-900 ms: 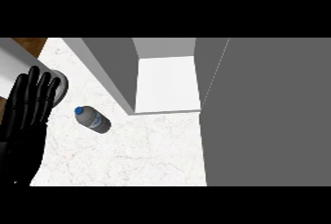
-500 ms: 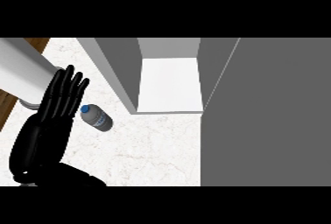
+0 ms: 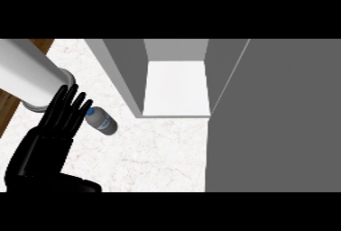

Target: Pick up the bottled water, place it into the cabinet and close the cabinet

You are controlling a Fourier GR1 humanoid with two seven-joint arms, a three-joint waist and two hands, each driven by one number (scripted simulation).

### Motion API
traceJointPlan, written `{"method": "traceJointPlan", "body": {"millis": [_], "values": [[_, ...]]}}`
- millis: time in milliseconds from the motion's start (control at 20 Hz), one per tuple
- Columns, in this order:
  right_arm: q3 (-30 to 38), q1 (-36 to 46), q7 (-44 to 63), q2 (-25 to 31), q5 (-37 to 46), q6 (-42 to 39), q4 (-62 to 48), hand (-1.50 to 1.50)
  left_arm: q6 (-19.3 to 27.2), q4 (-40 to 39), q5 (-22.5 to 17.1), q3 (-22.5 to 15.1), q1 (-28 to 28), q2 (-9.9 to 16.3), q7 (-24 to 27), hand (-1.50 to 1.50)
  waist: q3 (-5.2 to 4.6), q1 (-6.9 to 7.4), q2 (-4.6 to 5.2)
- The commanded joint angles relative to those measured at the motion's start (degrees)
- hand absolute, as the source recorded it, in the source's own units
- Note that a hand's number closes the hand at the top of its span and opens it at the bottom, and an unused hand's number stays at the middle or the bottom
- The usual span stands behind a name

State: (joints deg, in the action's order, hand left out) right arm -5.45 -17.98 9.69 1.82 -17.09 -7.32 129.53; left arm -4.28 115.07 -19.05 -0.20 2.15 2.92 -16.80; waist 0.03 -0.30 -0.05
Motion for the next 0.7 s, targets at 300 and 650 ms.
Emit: {"method": "traceJointPlan", "body": {"millis": [300,650], "values": [[-0.72,-6.74,-3.29,-1.16,-1.35,-4.24,-1.09,-1.50,-2.75,2.41,-2.35,2.02,4.45,1.05,-0.86,-1.50,-0.02,0.14,-0.02],[-1.85,-8.98,-5.48,-1.67,-0.21,-4.87,1.72,-1.50,-7.81,5.39,-3.82,3.75,13.80,1.21,3.67,-1.50,-0.04,0.35,-0.05]]}}
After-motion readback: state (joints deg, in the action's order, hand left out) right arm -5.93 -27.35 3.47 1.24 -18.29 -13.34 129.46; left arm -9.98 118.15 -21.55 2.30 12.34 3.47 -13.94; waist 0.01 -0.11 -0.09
